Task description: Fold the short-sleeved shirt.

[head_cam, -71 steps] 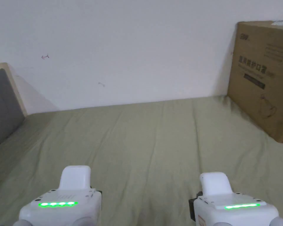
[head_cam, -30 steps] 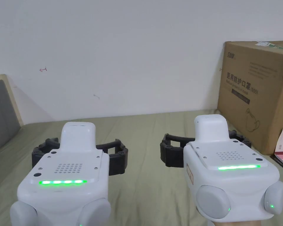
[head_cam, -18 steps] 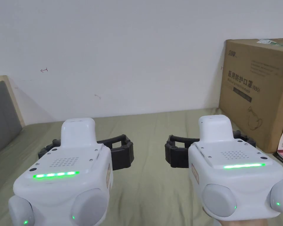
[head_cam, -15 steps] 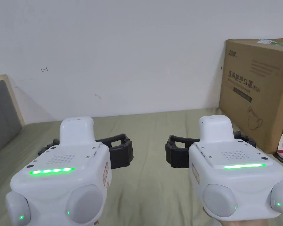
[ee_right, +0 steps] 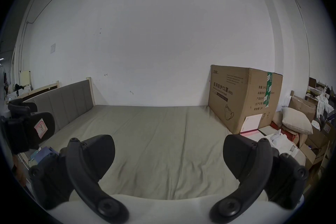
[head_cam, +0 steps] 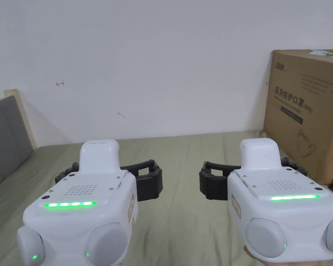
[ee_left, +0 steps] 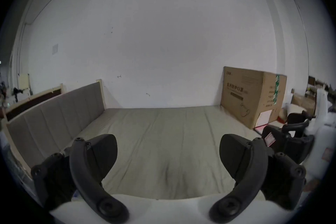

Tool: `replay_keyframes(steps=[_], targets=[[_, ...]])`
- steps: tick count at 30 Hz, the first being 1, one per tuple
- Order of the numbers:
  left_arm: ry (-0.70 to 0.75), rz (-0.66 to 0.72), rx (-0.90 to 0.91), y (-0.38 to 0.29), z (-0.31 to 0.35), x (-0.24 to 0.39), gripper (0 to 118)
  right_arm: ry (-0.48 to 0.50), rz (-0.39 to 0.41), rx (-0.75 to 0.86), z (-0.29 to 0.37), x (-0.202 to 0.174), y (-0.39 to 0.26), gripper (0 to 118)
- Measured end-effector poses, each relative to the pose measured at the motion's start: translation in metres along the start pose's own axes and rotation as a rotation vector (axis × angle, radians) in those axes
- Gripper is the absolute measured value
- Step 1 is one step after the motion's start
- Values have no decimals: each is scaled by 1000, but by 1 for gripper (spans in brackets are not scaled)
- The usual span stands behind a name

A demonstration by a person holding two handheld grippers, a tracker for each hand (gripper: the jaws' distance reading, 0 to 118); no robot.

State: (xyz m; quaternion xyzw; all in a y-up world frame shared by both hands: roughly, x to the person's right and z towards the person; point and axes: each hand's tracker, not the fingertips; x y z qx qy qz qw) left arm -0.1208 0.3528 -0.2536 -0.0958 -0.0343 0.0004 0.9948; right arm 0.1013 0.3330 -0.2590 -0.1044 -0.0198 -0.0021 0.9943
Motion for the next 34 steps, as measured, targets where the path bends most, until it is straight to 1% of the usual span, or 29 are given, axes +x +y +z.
replay_keyframes(steps=[2, 5, 6, 8, 10, 12, 17, 26, 34], targets=[[49, 3, -10, 0, 1, 2, 114, -3, 2, 0, 1, 0, 1, 117], [97, -29, 80, -5, 4, 2, 114, -2, -16, 2, 1, 1, 1, 117], [102, -34, 66, -5, 4, 1, 114, 0, -21, 2, 2, 2, 1, 117], [86, -28, 31, -3, 2, -3, 114, -2, -19, 2, 2, 2, 2, 117], [69, 11, 43, -4, 4, -8, 114, -8, -11, 7, 3, 1, 1, 117], [70, 18, 57, -4, 6, -12, 114, -9, -11, 10, 4, 1, 0, 117], [118, -40, 82, -4, 9, -8, 114, -5, -14, 7, 6, 0, 0, 117], [113, -55, 85, -7, 12, -4, 115, 8, -4, 12, 11, -2, 1, 117], [116, -61, 84, -7, 11, -3, 115, 16, -23, 12, 10, 1, 1, 117]])
